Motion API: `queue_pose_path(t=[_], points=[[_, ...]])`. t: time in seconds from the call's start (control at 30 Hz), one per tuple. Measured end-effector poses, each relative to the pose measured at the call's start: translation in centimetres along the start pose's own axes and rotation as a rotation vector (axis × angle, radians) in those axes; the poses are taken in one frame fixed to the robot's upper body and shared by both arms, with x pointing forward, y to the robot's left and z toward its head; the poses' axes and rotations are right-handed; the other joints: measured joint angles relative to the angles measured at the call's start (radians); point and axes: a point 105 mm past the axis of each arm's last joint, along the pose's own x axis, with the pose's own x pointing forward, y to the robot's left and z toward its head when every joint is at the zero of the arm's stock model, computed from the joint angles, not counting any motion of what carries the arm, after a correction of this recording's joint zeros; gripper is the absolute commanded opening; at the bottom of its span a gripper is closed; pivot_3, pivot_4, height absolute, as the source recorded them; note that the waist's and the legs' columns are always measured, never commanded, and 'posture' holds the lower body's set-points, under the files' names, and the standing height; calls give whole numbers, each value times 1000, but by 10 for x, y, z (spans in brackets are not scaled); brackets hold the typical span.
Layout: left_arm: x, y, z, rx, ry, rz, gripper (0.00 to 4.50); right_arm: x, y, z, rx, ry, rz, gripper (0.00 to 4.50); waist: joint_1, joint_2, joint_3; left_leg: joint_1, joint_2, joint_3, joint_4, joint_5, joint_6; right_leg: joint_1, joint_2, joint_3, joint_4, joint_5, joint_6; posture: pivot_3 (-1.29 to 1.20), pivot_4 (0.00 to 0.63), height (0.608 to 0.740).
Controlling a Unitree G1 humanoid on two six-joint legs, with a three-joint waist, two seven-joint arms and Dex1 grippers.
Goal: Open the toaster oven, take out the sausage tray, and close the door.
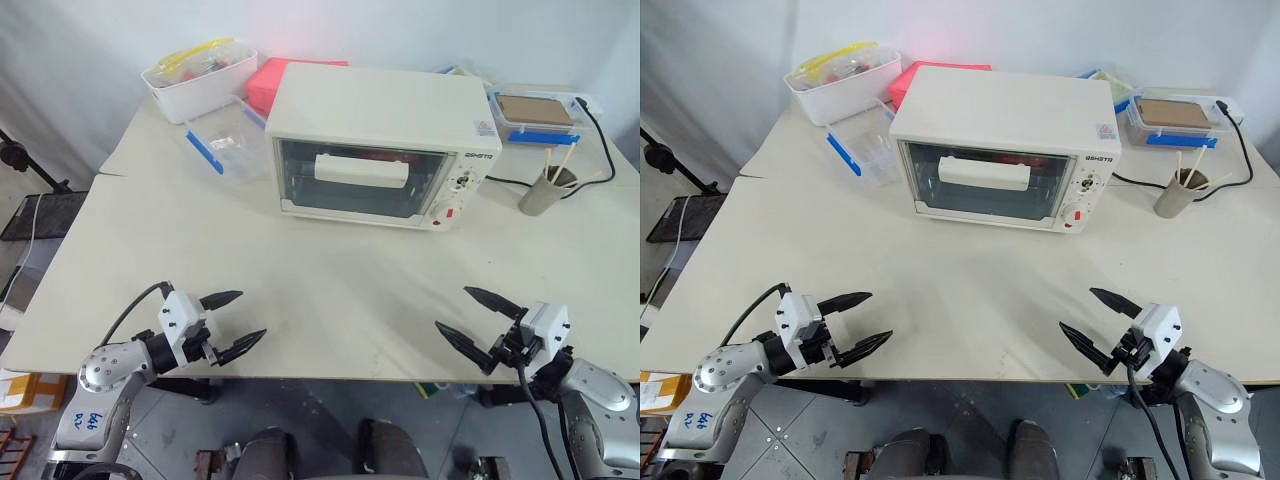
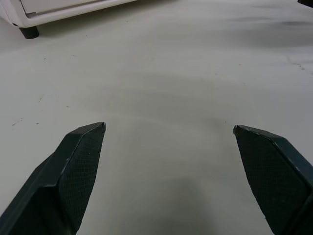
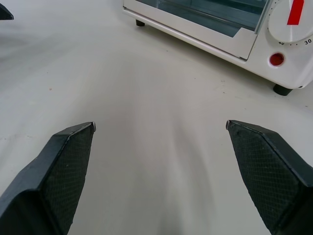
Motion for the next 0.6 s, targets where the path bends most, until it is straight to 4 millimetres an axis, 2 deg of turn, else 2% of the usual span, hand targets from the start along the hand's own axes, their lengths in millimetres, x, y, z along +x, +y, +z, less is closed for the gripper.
queue_pose_path(t=[0.1, 0.13, 0.2, 0.27, 0.33, 0.5, 0.6], points=[[3, 3, 5, -23, -12, -9, 4469, 5, -2, 5, 32, -19, 5, 4500, 1, 0, 0, 0, 0, 0, 0, 0, 0, 0, 0, 0, 1, 0, 0, 0, 150, 740], [7, 8, 13, -44, -41, -14, 4469, 12, -3, 11, 51, -38, 21, 4500, 1, 0, 0, 0, 1, -1, 1, 0, 0, 0, 0, 0, 1, 0, 0, 0, 150, 740], [13, 21, 37, -82, -145, -27, 4469, 26, -3, 26, 75, -77, 60, 4500, 1, 0, 0, 0, 3, -1, 2, 1, -1, 0, 0, 0, 3, 0, 0, 0, 150, 740], [12, 45, 75, -84, -291, -16, 4469, 47, -1, 50, 89, -125, 130, 4500, 0, 0, 0, -1, 5, -2, 4, 2, -1, 0, 0, -1, 4, 0, 0, 0, 150, 740], [9, 49, 94, -31, -321, -49, 4469, 59, 0, 68, 94, -160, 162, 4500, -4, 1, -1, 1, 0, -1, 2, 1, -1, 0, 1, -1, 4, 0, 0, 0, 150, 740], [22, 34, 83, -123, -283, -161, 4469, 92, -15, 90, 127, -203, 134, 4500, -3, 1, 0, -2, -1, -1, 1, 0, 0, -2, 1, -1, 3, 0, 0, 0, 150, 740], [25, 30, 80, -143, -279, -177, 4469, 107, -20, 97, 115, -216, 130, 4500, 0, 0, 0, -3, -1, 0, 2, 1, -1, -2, 1, -2, 3, 0, 0, 0, 150, 740]])
